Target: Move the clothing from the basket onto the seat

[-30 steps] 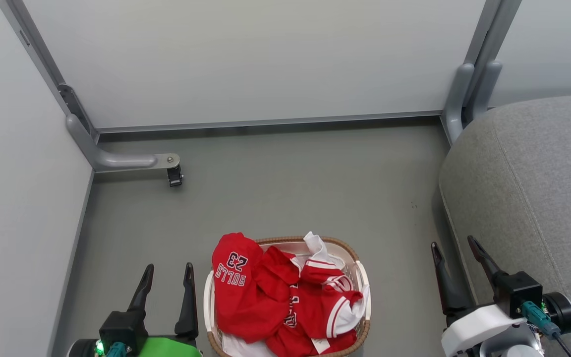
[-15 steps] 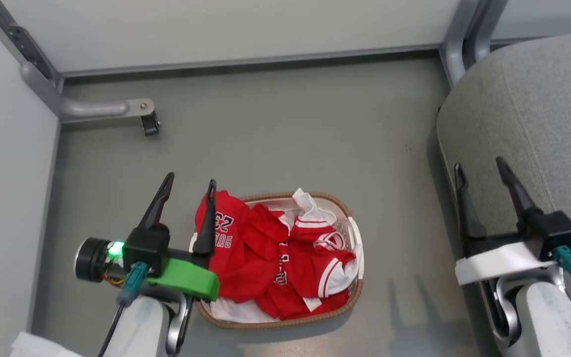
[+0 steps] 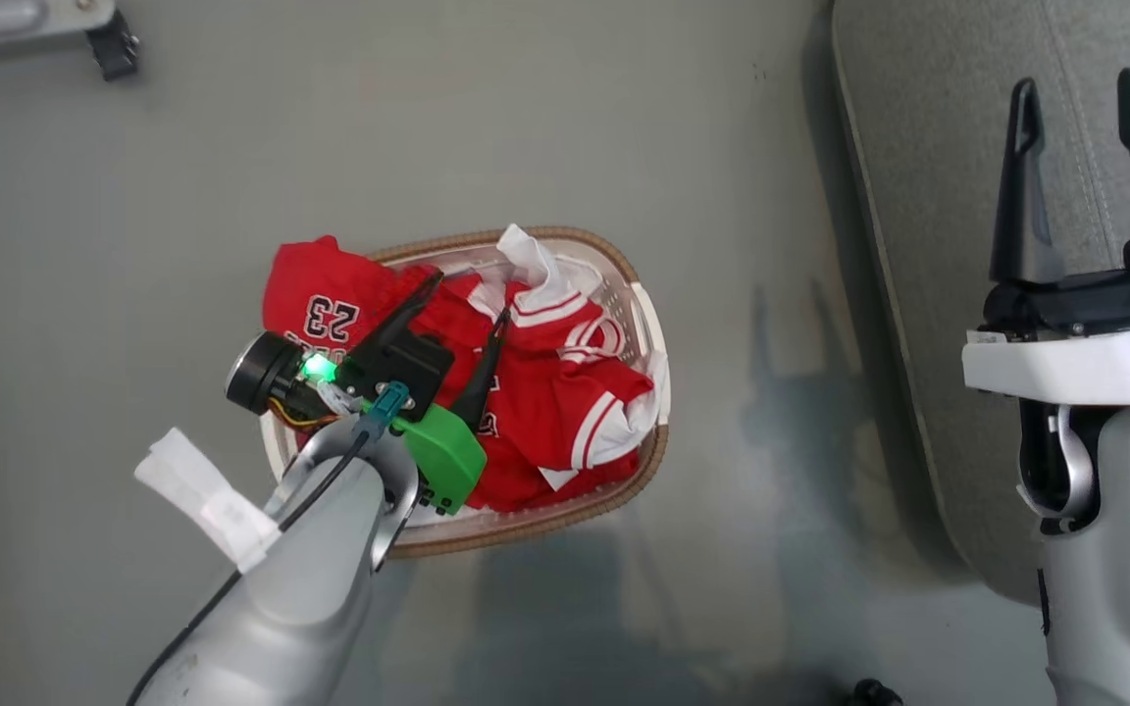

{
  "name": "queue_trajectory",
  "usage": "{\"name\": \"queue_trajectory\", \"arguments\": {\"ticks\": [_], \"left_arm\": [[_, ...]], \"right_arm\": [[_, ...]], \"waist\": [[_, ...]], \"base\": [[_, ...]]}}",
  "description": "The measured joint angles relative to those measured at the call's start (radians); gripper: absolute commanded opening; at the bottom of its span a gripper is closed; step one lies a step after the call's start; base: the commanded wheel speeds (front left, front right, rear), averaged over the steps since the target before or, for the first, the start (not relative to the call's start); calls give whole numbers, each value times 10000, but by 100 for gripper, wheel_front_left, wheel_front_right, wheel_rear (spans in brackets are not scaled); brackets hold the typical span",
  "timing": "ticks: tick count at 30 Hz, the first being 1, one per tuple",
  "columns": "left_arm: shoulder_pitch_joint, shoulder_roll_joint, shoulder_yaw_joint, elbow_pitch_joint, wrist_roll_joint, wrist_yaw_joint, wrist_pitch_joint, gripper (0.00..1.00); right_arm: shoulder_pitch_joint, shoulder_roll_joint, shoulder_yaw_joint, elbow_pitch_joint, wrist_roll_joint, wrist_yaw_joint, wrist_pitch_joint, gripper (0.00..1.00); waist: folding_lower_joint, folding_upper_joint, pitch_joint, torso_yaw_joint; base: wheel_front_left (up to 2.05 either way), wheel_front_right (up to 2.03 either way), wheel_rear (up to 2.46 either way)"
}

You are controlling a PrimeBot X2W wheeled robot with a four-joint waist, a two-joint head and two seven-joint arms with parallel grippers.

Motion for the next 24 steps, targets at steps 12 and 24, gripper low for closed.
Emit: {"name": "queue_trajectory", "arguments": {"ticks": [12,24], "left_arm": [[-1956,458,-2004,2408,-1467,-2,84,100],[-2984,700,-2303,3701,-2188,-2,161,18]], "right_arm": [[-584,-2,353,-190,708,0,0,100],[-724,-2,464,-199,901,0,0,100]], "waist": [[-1,0,2118,-1252],[-1,0,3011,-2235]], "base": [[0,0,0],[0,0,0]]}}
